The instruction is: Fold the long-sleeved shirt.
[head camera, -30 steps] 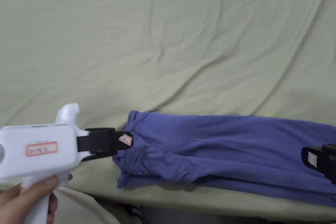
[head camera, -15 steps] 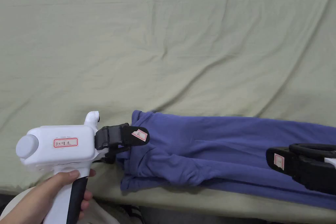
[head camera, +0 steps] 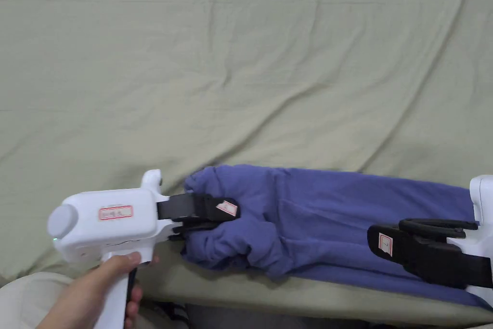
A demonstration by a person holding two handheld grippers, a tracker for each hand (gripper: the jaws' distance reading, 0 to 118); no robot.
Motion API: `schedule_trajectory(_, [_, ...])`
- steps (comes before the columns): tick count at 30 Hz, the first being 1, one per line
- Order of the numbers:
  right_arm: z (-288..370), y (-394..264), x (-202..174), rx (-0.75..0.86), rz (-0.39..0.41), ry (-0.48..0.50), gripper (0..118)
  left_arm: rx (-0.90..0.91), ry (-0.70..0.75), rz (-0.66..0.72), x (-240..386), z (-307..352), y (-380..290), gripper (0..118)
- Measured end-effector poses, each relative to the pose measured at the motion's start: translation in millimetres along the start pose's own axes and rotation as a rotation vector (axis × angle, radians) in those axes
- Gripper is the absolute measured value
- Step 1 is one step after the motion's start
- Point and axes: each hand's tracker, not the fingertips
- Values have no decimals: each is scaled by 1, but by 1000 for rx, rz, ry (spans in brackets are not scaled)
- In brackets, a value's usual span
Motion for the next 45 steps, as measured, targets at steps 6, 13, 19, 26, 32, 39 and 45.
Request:
schedule_trajectory(6, [6,5,-6,15,-11,-36,3,121,9,-36,33,78,14,18])
schedule_trajectory(13, [-6,14,-7,6,-39,-40,3,280,64,-127,56,167,57,18])
schedule_trajectory(19, [-12,25,-9,18,-42,-49,3,383,401,-210,72,226,83,18])
schedule_trajectory(26, [-10,25,-6,28,-82,-122,3,301,597,-391,149,134,52,18])
schedule_trajectory(32, [12,13,6,23,-101,-223,3,119,747,-569,201,-22,1,18])
schedule_trajectory(39, [22,-8,19,17,-142,-254,3,-95,845,-690,179,-184,-34,18])
schedule_trajectory(45, [21,-20,28,6,-182,-262,3,-23,954,-694,171,-232,-51,69])
